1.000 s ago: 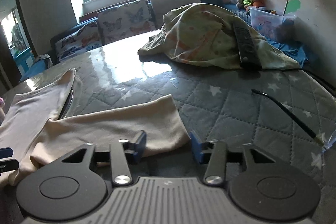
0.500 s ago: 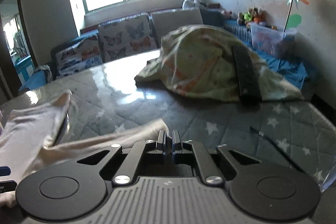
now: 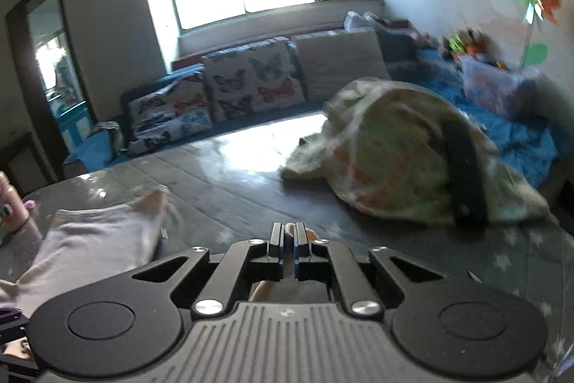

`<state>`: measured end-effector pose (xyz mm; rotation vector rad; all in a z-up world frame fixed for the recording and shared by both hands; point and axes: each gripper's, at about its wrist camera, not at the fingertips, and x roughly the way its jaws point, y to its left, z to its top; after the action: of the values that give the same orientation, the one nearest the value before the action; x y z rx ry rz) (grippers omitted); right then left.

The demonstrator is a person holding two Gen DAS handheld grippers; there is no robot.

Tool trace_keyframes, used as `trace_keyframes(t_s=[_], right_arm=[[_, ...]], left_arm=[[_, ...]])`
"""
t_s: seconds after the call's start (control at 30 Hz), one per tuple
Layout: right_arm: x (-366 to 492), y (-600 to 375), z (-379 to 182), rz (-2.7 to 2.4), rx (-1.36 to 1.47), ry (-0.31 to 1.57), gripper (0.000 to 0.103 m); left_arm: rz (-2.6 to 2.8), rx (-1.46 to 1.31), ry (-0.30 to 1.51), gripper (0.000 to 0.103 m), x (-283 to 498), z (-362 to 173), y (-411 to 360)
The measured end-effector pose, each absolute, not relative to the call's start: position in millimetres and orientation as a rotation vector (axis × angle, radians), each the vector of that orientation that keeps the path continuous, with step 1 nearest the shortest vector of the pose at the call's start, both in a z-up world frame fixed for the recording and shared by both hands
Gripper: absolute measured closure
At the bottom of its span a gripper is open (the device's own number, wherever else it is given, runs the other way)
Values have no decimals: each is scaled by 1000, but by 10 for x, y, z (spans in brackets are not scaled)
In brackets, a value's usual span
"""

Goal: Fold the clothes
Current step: 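Grasp a sleeve with the right gripper and fold it across the shirt body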

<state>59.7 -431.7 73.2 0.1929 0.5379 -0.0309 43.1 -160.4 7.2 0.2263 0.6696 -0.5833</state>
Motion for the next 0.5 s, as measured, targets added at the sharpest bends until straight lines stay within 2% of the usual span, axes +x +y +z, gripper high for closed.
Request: trace_keyframes(t_s=[0.5], right_arm=[[661,-2688,1694,292,-144,392,99]], left_arm=[[-550,129,623,55,272,158,-1060]])
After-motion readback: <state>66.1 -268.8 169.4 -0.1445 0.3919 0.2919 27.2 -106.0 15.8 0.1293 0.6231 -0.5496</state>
